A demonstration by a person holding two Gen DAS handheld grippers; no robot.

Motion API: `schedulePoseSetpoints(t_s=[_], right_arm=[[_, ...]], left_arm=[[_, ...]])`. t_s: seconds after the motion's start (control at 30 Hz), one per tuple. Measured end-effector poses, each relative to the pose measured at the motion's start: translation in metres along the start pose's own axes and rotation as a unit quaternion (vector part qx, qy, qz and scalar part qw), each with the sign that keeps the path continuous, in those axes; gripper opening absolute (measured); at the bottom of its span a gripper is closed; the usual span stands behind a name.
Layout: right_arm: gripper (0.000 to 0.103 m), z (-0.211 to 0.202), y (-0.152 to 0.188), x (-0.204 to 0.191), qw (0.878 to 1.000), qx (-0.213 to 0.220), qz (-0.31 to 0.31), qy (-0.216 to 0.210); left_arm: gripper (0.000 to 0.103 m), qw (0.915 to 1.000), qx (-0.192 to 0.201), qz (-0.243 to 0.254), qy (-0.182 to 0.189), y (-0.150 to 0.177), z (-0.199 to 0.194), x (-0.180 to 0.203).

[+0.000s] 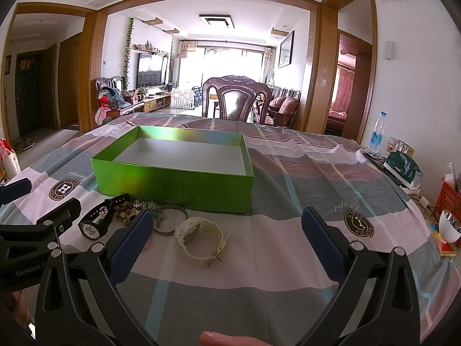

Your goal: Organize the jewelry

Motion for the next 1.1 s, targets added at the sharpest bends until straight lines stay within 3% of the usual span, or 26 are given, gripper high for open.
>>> schedulePoseSetpoints(t_s=[0.8,0.87,0.97,1.1], right_arm=[[0.101,0.001,0.001,-0.001,1.0,-0.002,-0.001,-0.001],[0.101,0.002,0.0,-0.002,1.0,-0.003,-0.004,-0.004],[0.101,0.008,0.0,0.001,1.0,-0.021,0.0,-0.012],[0.101,0.036,0.011,0.008,0.991,-0.12,-0.004,-0.059]], left_arm=[[0.099,1.0,-0.007,-0.002,0.005,0.007,0.002,0.003],[0.099,0.9998,-0.018,-0.002,0.005,0.005,0.005,0.003],[0.099,0.998,-0.057,0.003,-0.028,0.009,0.02,-0.004],[0.099,0.9907,-0.132,-0.014,-0.032,0.019,0.042,-0.018]])
Point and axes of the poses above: each gripper's, at about its wrist camera, not at the fingertips, and z roughly the way its jaws point, x to its right, y to its underside, the point moved 9 cm from there along z, roughly the way its jaws point, and after that the axes turned 6 degrees about -y, right-handed, at the moved point
